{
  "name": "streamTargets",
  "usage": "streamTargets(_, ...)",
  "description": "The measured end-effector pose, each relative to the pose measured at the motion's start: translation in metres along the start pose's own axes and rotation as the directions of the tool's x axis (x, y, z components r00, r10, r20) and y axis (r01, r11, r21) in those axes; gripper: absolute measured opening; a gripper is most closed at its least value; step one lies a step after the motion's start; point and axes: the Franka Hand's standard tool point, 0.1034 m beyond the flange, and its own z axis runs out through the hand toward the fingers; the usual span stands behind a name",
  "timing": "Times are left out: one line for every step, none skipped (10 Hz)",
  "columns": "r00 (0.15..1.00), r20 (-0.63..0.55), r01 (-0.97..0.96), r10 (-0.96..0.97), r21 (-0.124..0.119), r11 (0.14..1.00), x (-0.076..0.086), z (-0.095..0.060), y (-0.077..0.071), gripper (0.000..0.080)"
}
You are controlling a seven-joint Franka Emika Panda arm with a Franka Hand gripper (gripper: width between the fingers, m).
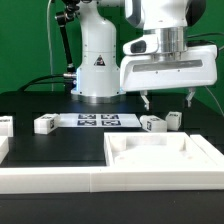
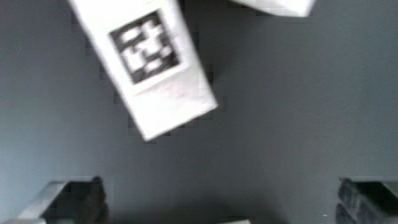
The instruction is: Assemble square table
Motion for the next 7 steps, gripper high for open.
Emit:
streamTargets(0.999,0.001,-0.038,0.038,0.004,0.999,0.001,0.0,0.0,0.0649)
streamTargets(0.998,0.002,-0.067,0.067,0.006,0.998,0.0,0.0,0.0,0.0649)
streamTargets(0.991,0.005,-0.137,0.137,0.01,0.99,0.0,0.0,0.0,0.0649)
streamTargets(0.989,0.004,-0.146,0.146,0.011,0.989,-0.002,0.001,-0.001,0.0649)
streamTargets(0.992,-0.005,-0.129,0.129,0.011,0.992,-0.013,0.005,-0.003,0.0649)
streamTargets(0.993,0.005,-0.118,0.118,0.006,0.993,-0.024,0.008,-0.006,0.0649)
streamTargets(0.993,0.012,-0.115,0.115,0.006,0.993,-0.032,0.011,-0.011,0.0649)
